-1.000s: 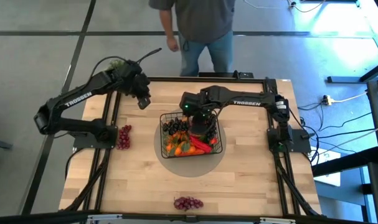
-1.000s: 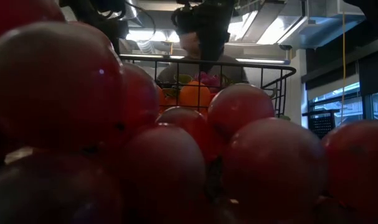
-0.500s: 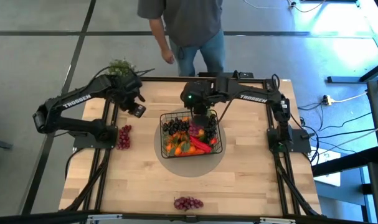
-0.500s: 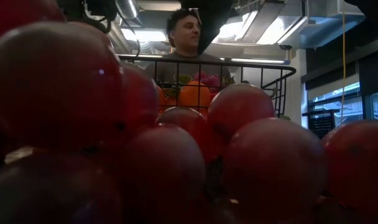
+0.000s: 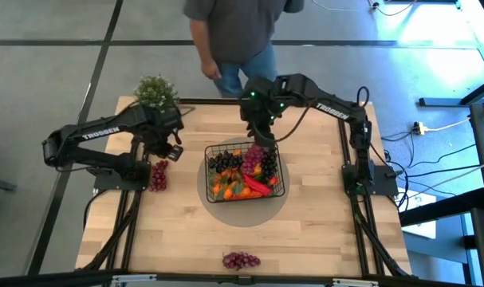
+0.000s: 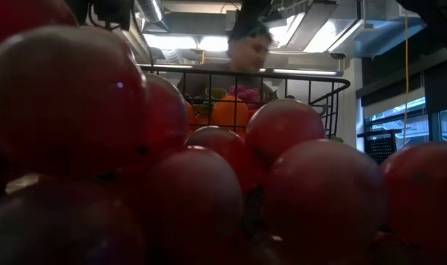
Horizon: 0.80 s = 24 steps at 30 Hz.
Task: Build produce basket
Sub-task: Put the left red grape into the basket
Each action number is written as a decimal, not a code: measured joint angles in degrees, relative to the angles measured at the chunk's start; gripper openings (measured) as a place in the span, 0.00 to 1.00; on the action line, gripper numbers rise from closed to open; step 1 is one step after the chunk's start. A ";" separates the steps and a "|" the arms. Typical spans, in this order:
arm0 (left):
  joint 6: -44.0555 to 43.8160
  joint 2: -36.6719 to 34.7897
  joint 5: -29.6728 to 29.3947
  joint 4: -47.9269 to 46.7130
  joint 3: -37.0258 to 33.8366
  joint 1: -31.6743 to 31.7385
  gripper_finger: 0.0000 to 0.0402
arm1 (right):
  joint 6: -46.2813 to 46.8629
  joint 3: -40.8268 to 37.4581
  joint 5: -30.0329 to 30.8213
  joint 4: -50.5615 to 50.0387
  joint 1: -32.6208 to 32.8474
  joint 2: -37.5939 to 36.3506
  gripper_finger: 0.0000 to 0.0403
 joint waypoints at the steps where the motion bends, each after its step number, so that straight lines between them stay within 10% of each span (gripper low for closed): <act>1: -0.64 0.00 0.00 0.36 -1.39 -0.59 0.18 | -0.73 0.16 -1.03 -0.09 -0.21 0.02 0.25; 24: -1.14 0.15 -7.02 18.91 -22.46 -3.64 0.18 | -3.84 0.26 -4.03 -2.38 -1.06 0.06 0.25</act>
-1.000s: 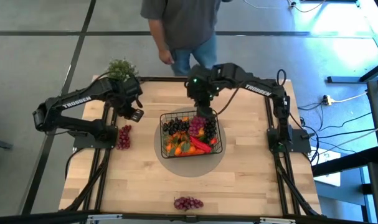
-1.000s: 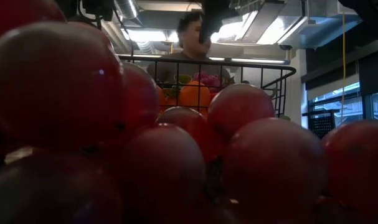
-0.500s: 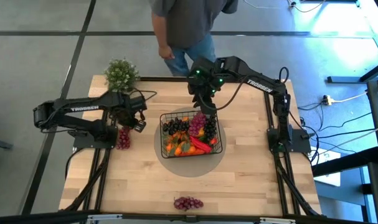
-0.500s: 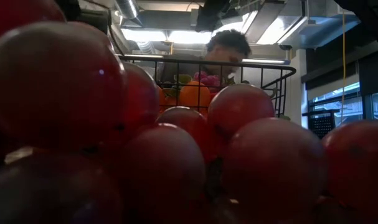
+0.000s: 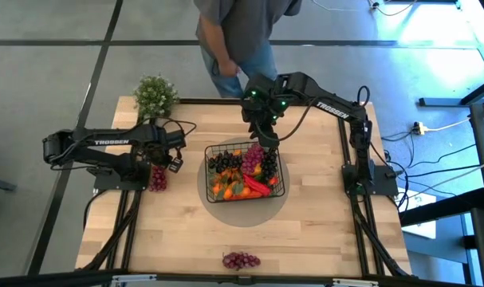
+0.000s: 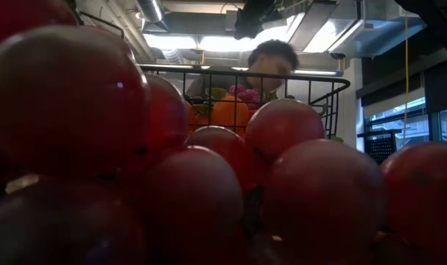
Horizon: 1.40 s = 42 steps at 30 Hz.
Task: Build produce basket
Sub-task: Put the left red grape into the basket
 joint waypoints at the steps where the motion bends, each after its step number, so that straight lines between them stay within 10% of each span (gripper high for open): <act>1: 0.01 0.00 0.00 0.42 -0.08 0.00 0.18 | 0.00 0.00 0.00 0.00 0.00 0.00 0.25; 42: 4.03 1.49 1.13 7.96 -5.25 -0.02 0.18 | 0.42 -0.04 0.02 -0.42 0.00 0.00 0.25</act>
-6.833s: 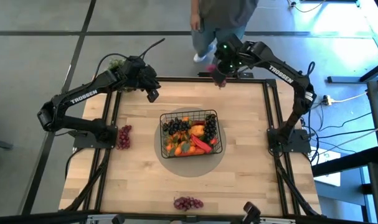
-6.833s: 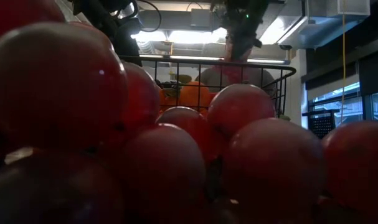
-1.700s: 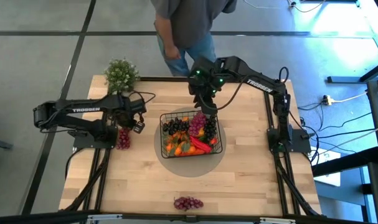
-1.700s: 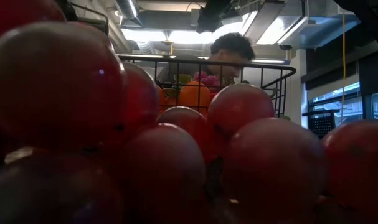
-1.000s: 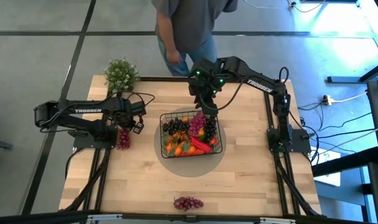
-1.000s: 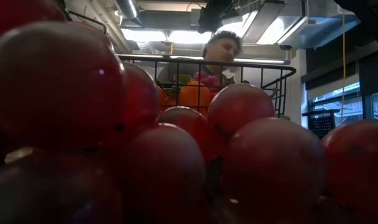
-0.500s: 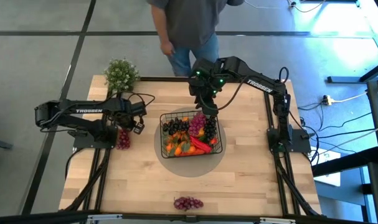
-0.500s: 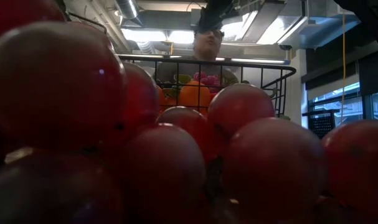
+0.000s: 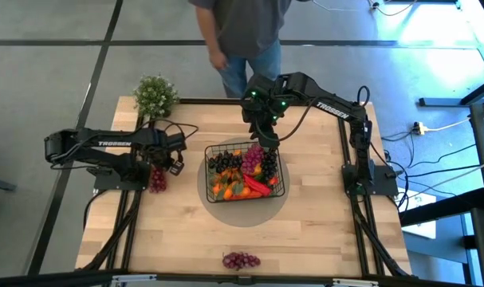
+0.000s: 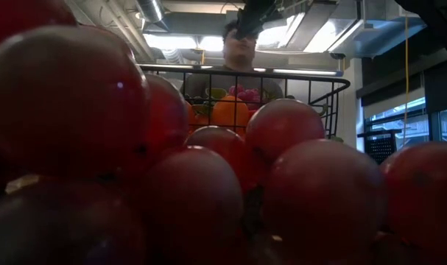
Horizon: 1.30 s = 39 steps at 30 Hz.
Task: Build produce basket
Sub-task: Put the left red grape into the basket
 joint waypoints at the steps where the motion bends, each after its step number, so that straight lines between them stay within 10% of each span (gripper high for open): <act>1: 2.02 0.00 0.17 -0.01 0.30 -0.02 0.18 | 0.00 0.00 0.00 0.00 0.00 0.00 0.25; 13: 20.42 0.02 -0.14 -2.28 2.94 -0.02 0.18 | -0.13 0.00 0.00 0.01 0.02 0.00 0.25; 39: 16.05 0.02 -4.25 -3.70 2.24 -3.80 0.18 | -0.09 -0.02 0.00 0.02 0.02 0.00 0.25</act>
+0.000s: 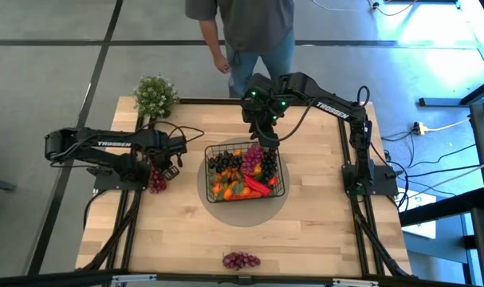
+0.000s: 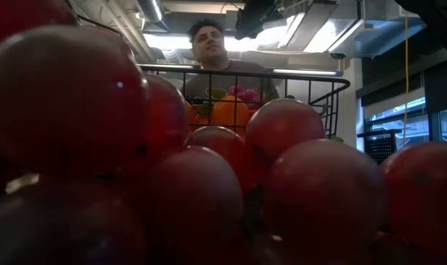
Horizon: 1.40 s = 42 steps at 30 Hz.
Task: Build produce basket
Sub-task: Put the left red grape into the basket
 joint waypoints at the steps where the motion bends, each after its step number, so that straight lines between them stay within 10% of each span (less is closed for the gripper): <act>1: -0.38 0.00 0.01 0.01 0.00 0.00 0.18 | 0.03 0.01 0.00 0.00 0.00 0.00 0.25; 42: -8.28 0.00 0.01 1.51 -2.99 0.02 0.18 | 0.12 0.00 -0.01 -1.97 0.00 0.00 0.25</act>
